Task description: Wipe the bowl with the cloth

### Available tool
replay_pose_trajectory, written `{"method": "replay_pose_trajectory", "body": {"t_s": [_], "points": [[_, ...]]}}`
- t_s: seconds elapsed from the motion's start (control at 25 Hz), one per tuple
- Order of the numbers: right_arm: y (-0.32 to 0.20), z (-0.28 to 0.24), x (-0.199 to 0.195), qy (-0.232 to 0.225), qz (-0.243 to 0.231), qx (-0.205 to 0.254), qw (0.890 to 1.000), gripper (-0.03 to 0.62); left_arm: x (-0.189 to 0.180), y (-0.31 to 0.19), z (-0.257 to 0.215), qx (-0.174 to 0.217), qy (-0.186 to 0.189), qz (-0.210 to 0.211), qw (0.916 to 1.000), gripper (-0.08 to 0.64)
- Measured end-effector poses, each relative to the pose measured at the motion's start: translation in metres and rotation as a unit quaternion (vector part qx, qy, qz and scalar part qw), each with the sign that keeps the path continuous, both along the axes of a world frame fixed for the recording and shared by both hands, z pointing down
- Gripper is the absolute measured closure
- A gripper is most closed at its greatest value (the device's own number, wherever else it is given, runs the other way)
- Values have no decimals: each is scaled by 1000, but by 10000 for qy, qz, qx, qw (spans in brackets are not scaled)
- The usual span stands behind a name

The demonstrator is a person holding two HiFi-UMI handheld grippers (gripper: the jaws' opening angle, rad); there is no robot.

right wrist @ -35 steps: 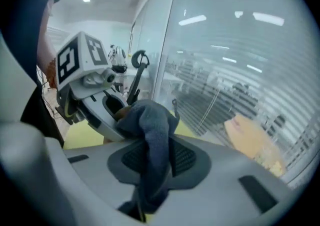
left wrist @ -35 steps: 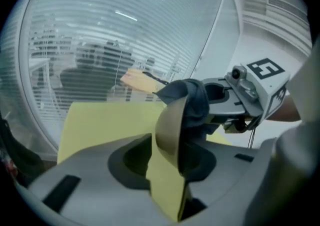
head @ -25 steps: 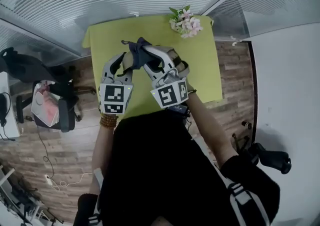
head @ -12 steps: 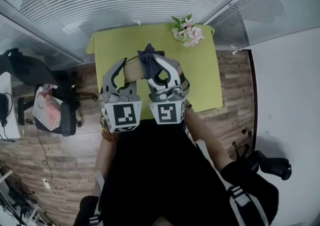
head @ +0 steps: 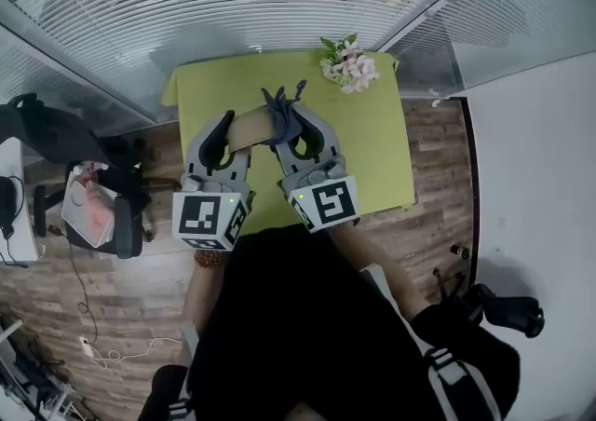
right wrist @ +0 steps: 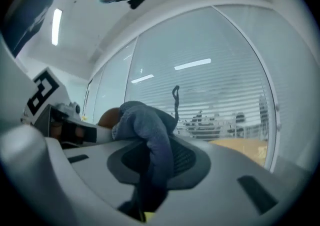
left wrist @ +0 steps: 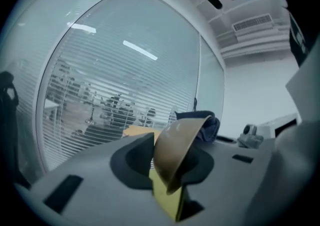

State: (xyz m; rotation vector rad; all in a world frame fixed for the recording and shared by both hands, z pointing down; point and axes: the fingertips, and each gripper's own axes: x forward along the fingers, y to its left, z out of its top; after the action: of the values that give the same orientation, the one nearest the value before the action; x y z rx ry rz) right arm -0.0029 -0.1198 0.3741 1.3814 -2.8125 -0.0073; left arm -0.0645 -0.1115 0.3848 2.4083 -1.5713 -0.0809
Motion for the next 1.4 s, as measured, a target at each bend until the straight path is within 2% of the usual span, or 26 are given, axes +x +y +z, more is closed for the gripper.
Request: {"method": "replay_pose_trajectory", "body": {"t_s": [0.08,0.16,0.2,0.24,0.28,0.36,0.4,0.44,0.48,0.52,0.56,0.6,0.64,0.68,0.72,0.76,0.84,0.96,1.12,1.2,1.32,1.4], "points": [[-3,10,4,-792,-86,-736,9941,514,-4,-1,3,-248,962,69,9950,476],[-6,20,4,-1677,-178,-1550,9734,514,-10,-3,11,-513,1981,86,9788,474],[-6,24,3,-1872,-221,-1781,9658,514,-12,-4,15,-585,2276,71,9720,472],[-6,27,1,-1808,-265,-1826,9661,514,-12,-3,19,-595,2352,69,9701,472],[-5,29,1,-1536,-316,-1714,9726,517,-11,-2,22,-564,2249,100,9727,469],[-4,28,-1,-700,-451,-1255,9886,526,-6,2,23,-455,1675,246,9845,462],[-3,25,-3,-160,-537,-912,9943,526,-5,4,21,-357,1153,251,9924,462],[-2,22,-6,525,-630,-447,9956,527,-7,7,18,-198,402,139,9989,462],[2,17,-10,1297,-711,86,9890,528,-9,9,14,8,-547,-32,9985,470],[6,13,-13,1997,-751,582,9752,526,-9,10,12,205,-1525,-156,9880,494],[11,7,-16,2530,-745,1031,9591,528,-7,11,12,338,-2286,-192,9728,505],[15,2,-19,2912,-714,1455,9428,528,-5,10,14,386,-2668,-169,9628,508],[18,-2,-22,3188,-689,1814,9278,528,-4,9,16,360,-2676,-117,9628,505],[21,-6,-25,3379,-676,2079,9155,528,-4,9,17,293,-2436,-64,9694,505],[24,-9,-27,3484,-656,2257,9074,528,-5,8,15,225,-2104,-40,9773,509],[25,-13,-28,3483,-619,2352,9053,528,-7,8,11,201,-1792,-71,9836,514],[26,-22,-27,3166,-510,2334,9180,529,-9,10,-3,327,-1348,-280,9899,517],[25,-35,-21,2430,-373,2039,9476,529,-12,13,-23,536,-655,-499,9952,517],[23,-43,-14,1536,-233,1503,9764,526,-15,14,-45,823,-206,-526,9950,509],[21,-50,-10,912,-162,1227,9881,526,-16,15,-57,934,-3,-516,9943,502],[23,-67,-8,-35,-149,976,9951,523,-17,20,-75,1076,261,-492,9926,489],[25,-73,-6,-298,-168,919,9952,520,-17,22,-82,1102,538,-452,9914,485]]}}
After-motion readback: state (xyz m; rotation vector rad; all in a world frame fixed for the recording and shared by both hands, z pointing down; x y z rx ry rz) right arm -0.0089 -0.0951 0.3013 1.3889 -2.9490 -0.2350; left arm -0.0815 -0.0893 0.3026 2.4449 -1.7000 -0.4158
